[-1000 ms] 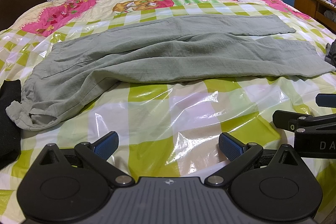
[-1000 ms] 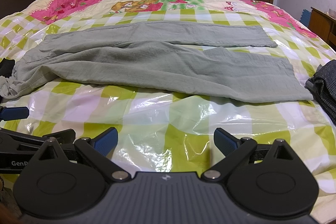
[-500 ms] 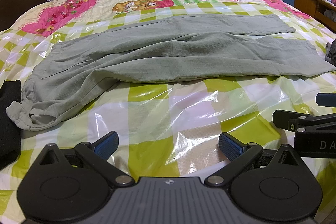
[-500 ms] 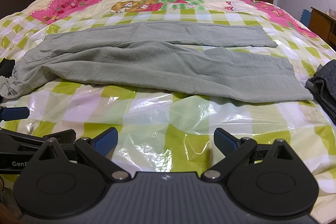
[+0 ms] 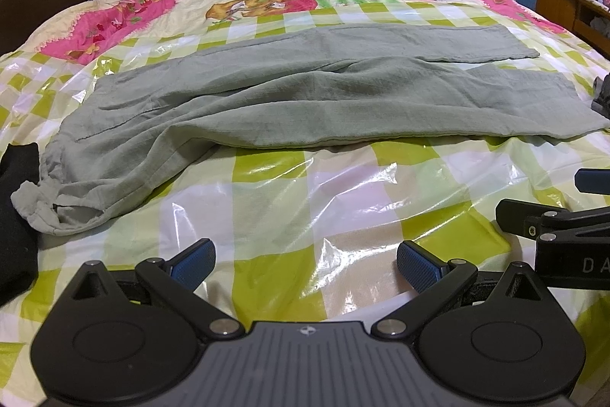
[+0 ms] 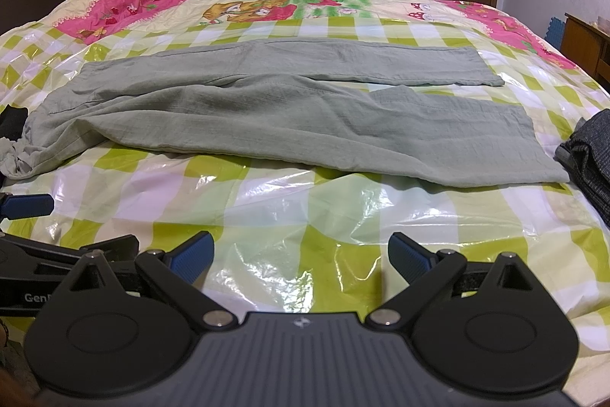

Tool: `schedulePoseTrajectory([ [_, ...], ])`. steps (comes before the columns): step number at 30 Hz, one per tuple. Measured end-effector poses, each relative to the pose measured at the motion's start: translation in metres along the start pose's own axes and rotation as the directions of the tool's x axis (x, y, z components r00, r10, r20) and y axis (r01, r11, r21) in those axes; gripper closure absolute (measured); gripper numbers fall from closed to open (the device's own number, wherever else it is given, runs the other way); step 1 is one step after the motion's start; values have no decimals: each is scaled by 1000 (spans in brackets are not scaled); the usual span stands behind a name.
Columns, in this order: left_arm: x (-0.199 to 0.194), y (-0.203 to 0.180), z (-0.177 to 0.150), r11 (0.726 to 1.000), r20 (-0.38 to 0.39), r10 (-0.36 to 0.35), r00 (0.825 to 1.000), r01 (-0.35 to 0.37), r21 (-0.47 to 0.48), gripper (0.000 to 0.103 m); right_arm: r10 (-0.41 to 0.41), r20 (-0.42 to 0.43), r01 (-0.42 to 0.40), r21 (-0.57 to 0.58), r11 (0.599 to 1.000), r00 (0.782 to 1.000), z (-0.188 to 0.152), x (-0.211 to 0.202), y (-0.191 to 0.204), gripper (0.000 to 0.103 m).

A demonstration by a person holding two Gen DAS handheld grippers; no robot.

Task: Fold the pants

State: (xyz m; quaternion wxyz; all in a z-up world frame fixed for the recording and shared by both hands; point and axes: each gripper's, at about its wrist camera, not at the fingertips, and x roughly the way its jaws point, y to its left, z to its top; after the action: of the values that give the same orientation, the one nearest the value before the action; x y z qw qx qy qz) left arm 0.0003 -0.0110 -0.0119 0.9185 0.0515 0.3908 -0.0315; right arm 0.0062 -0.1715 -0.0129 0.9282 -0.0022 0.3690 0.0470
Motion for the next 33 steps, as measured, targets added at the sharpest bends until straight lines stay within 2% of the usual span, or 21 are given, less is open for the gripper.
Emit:
schedulePoseTrajectory([
  [27, 8, 3, -1, 999, -43, -25, 999, 24, -29, 0, 3, -8, -3, -6, 1000, 1000, -5, 2, 8, 6],
  [33, 5, 4, 1, 999, -17, -30, 999, 29, -18, 0, 6, -5, -6, 4, 1000, 1000, -2, 2, 4, 6],
])
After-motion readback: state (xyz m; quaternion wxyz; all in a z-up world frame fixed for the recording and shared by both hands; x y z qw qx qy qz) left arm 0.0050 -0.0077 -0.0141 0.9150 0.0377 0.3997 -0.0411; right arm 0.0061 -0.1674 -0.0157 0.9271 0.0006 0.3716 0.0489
